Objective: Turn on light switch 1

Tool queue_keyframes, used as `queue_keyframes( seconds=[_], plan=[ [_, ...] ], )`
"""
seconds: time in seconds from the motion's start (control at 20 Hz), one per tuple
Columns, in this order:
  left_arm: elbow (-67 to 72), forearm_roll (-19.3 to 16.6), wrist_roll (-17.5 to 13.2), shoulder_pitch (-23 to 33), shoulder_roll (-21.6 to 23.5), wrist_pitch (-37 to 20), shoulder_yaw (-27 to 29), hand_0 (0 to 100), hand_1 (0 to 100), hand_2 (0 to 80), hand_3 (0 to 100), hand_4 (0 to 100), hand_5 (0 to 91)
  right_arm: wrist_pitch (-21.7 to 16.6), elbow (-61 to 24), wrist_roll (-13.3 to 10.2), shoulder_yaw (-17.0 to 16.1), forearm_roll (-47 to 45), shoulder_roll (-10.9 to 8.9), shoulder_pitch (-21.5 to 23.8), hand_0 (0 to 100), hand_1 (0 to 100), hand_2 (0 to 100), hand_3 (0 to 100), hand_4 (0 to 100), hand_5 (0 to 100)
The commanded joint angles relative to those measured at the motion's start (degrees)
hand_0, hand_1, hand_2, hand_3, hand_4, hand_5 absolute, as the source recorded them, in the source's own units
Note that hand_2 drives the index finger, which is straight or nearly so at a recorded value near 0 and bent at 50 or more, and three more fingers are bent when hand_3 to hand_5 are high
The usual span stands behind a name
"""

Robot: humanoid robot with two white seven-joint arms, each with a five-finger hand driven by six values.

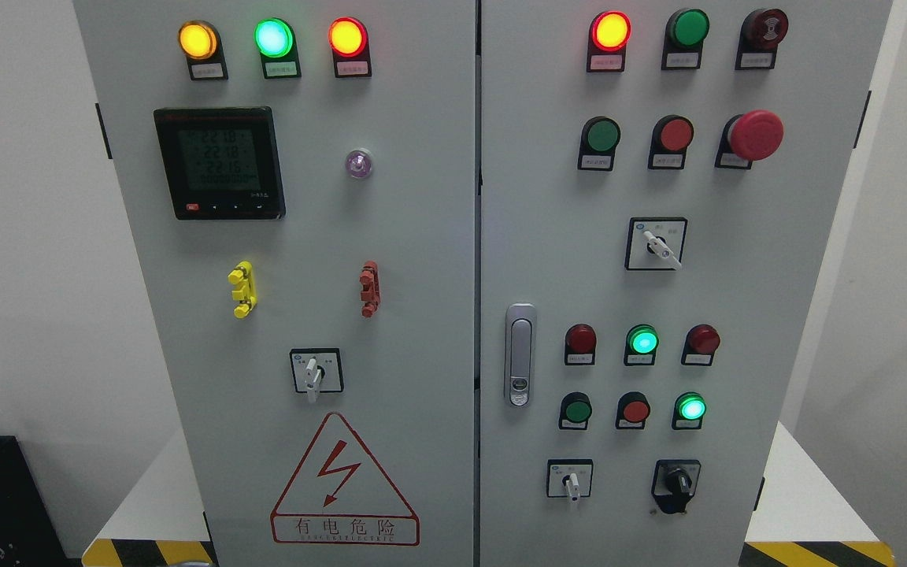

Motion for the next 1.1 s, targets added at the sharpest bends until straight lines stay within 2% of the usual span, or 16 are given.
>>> queue_keyframes(
  seconds=[0.0,0.35,0.7,0.95,1.05],
  plan=[
    [-6.80,0.02,2.98,-4.76,0.13,2.52,-3.64,5,54,45.5,89,94,87.7,-0.02,0.00,0.04,0.00,-1.41,0.00,0.00,0,0,0,0,0,0],
    [-6.72,0.11,7.20,-10.57,-1.19,9.99,-7.42,4,54,47.5,90,93,87.2,-0.02,0.00,0.04,0.00,-1.41,0.00,0.00,0,0,0,0,0,0],
    [-6.45,-0.33,8.34,-12.86,-4.26,15.27,-9.45,3,54,49.1,93,90,87.3,-0.02,0.00,0.04,0.00,-1.41,0.00,0.00,0,0,0,0,0,0],
    [-6.45,-0.51,13.00,-15.23,-5.15,19.40,-10.68,2,54,49.7,94,90,87.4,-0.02,0.00,0.04,0.00,-1.41,0.00,0.00,0,0,0,0,0,0],
    [-6.36,-0.51,13.97,-15.58,-5.15,20.37,-10.94,1,57,50.3,94,91,87.9,-0.02,0.00,0.04,0.00,-1.41,0.00,0.00,0,0,0,0,0,0]
  ],
)
